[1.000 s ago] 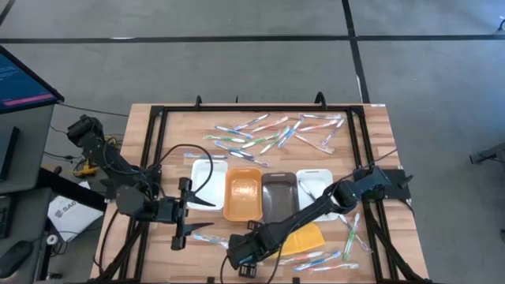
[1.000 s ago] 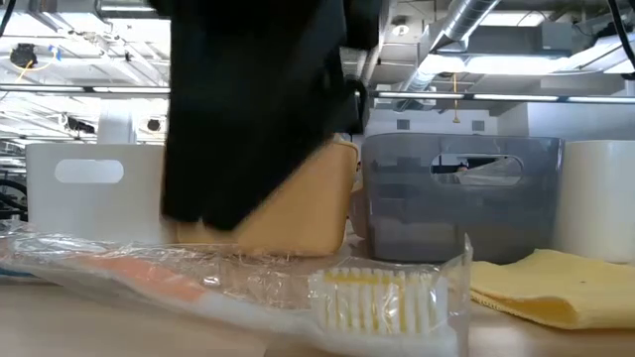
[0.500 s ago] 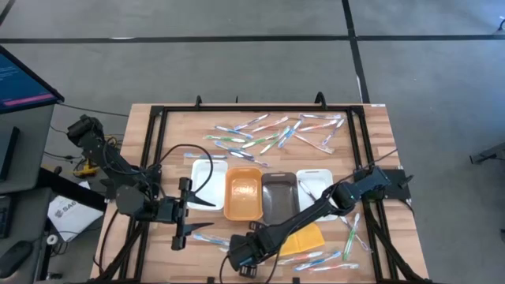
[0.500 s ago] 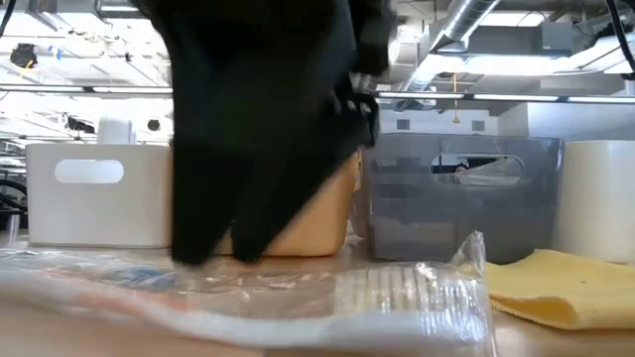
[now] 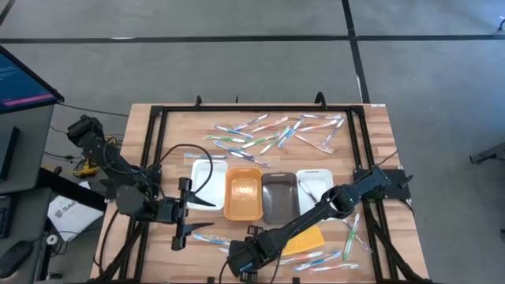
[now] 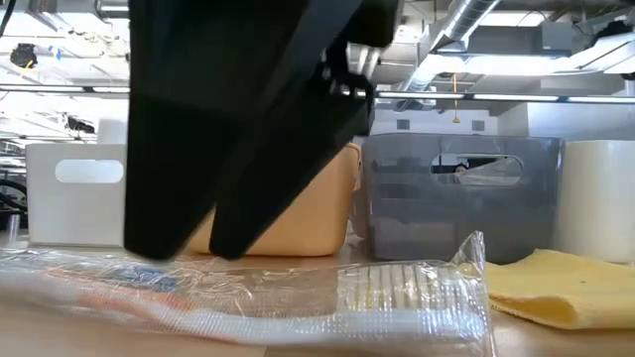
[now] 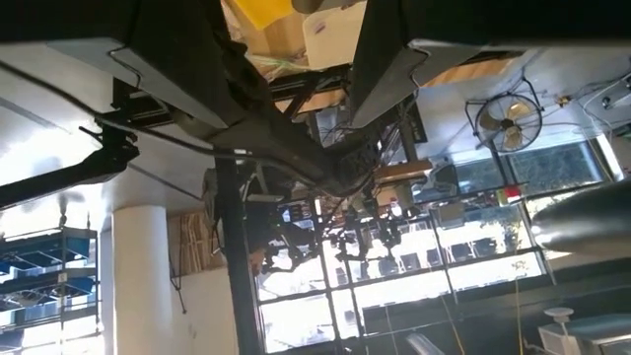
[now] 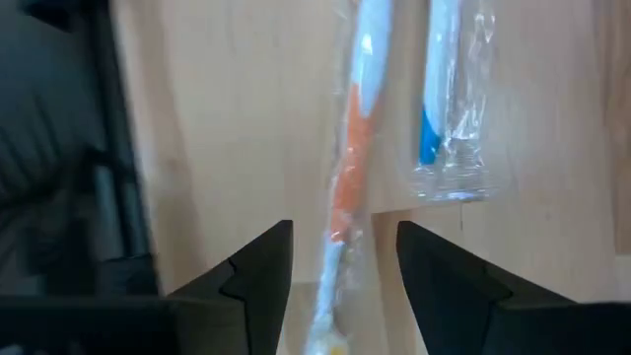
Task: Pick & Place Toothbrushes
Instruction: Put the orange toothbrush into the left white bin
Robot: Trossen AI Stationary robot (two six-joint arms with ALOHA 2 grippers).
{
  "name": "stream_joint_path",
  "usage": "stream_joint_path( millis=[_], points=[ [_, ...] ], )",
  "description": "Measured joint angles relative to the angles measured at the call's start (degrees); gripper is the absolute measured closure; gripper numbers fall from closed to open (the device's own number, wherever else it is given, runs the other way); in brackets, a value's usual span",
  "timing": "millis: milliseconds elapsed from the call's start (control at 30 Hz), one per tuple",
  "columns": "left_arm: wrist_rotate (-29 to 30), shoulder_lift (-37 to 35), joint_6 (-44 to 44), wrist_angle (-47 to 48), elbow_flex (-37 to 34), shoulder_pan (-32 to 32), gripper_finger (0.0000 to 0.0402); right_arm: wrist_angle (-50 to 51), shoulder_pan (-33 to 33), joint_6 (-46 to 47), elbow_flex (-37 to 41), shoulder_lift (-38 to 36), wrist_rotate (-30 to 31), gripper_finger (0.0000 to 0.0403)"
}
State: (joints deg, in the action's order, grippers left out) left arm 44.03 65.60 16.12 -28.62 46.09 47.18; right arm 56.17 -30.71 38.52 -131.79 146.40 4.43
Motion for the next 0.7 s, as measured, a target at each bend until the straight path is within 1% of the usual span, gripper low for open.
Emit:
stream_joint_path(
  millis=[167,233,433,567,700],
  points=[
    [0.0,0.0,0.0,0.0,0.0,0.0,0.0197,-0.6,0.0,-0.4,0.1,0.2,-0.3,0.022],
    [0.0,0.0,0.1,0.0,0.0,0.0,0.0197,-1.9,0.0,-0.6,1.2,0.2,-0.9,0.022],
    [0.0,0.0,0.1,0.0,0.0,0.0,0.0197,-3.1,0.4,0.2,2.8,0.2,-2.9,0.023],
    [0.0,0.0,0.1,0.0,0.0,0.0,0.0197,-3.3,0.7,0.5,2.8,0.2,-1.9,0.0252],
    [0.0,0.0,0.1,0.0,0.0,0.0,0.0197,-3.6,1.3,0.5,2.8,0.3,-2.1,0.0294]
  ],
)
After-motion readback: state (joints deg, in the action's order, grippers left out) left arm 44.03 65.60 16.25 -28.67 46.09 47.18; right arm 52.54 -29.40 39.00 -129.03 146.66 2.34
